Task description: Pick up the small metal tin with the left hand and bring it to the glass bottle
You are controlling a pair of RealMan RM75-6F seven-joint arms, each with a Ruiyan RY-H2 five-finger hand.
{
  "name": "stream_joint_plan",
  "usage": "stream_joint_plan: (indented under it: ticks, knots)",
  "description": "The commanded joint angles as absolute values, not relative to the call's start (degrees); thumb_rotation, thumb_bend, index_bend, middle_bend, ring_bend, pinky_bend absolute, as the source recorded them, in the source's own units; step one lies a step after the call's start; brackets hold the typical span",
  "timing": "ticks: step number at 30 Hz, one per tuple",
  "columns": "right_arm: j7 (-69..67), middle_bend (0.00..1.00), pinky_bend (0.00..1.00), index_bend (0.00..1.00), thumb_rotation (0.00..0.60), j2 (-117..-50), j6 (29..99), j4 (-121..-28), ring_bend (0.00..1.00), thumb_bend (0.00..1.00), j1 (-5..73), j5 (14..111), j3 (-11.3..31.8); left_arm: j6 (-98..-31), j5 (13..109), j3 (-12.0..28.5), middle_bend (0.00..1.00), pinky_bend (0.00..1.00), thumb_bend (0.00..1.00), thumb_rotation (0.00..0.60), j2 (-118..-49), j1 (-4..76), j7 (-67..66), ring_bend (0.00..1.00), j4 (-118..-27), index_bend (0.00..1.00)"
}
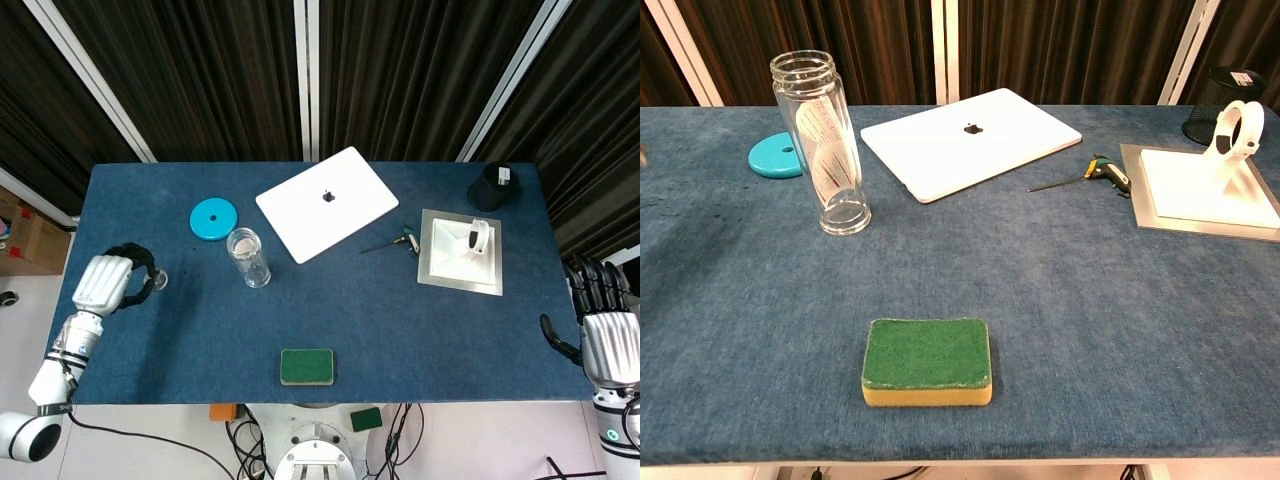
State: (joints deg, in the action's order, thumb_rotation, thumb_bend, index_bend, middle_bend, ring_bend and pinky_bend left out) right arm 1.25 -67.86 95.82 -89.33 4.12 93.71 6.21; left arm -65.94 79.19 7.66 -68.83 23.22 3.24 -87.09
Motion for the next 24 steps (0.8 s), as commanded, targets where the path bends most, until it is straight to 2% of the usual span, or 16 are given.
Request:
stream_joint_plan:
  ticks: [1,6,12,24]
  knots:
    - [1.3,0.00,0.00,0.00,0.600,-68.0,95.7,-89.4,0.00,0.33,4.2,93.7,6.2,-62.2,75.6,12.3,0.37,0.31,0.42,0.600,-60.7,26.6,3.2,0.25,-94.3,0.60]
    - [1.7,0.00,0.00,0.00,0.600,-68.2,95.7,-89.5,0.00,0.33,4.4,93.8,6.4,-56.8,71.0,16.5,0.37,0.31,0.42,0.600,-54.8,31.2,2.2,0.25,-100.2,0.59]
    - [2.1,0.00,0.00,0.00,0.600,-68.0,95.5,-90.0,0.00,0.33,4.5,93.5,6.5,-50.8,65.2,19.2,0.37,0.32,0.42,0.600,-54.1,37.2,-0.1,0.25,-103.5,0.60]
    - [2.3,0.00,0.00,0.00,0.600,-66.9,96.0,-91.0,0.00,0.33,4.3,93.1,7.1,-49.6,59.2,17.2,0.37,0.31,0.42,0.600,-61.9,43.1,-6.3,0.25,-102.1,0.60]
